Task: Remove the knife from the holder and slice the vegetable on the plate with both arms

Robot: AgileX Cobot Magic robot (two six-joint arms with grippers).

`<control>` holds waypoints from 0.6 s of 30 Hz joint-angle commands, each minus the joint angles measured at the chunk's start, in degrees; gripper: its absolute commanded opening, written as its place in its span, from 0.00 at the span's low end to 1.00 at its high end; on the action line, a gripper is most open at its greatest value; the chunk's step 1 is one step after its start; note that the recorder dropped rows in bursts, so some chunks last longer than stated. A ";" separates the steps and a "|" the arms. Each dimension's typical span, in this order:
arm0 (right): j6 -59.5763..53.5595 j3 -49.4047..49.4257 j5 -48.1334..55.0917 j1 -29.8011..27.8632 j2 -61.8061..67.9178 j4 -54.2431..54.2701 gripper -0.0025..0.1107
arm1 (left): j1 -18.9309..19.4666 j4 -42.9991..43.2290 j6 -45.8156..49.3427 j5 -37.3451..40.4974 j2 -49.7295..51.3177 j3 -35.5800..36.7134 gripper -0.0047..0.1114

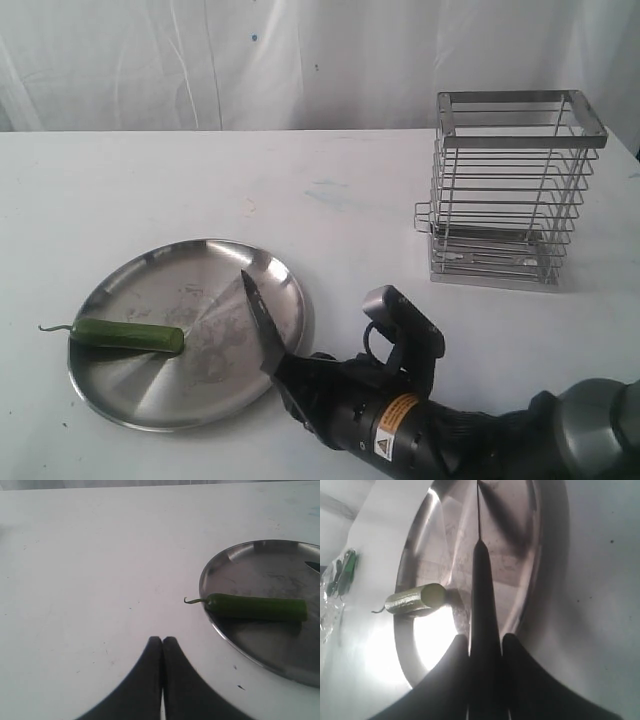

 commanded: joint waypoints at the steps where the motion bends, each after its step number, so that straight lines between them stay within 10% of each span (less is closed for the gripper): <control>1: 0.19 -0.12 3.44 -0.10 0.20 -0.69 0.02 | -0.40 -0.24 -0.03 -0.04 -0.30 0.12 0.04; 12: 0.19 -0.12 8.11 -0.10 0.20 -1.56 0.03 | -0.40 -0.24 -0.03 -0.04 -0.30 0.12 0.04; 18: 0.43 -0.12 8.55 -0.10 0.20 -1.56 0.23 | -0.40 -0.24 -0.03 -0.04 -0.30 0.12 0.04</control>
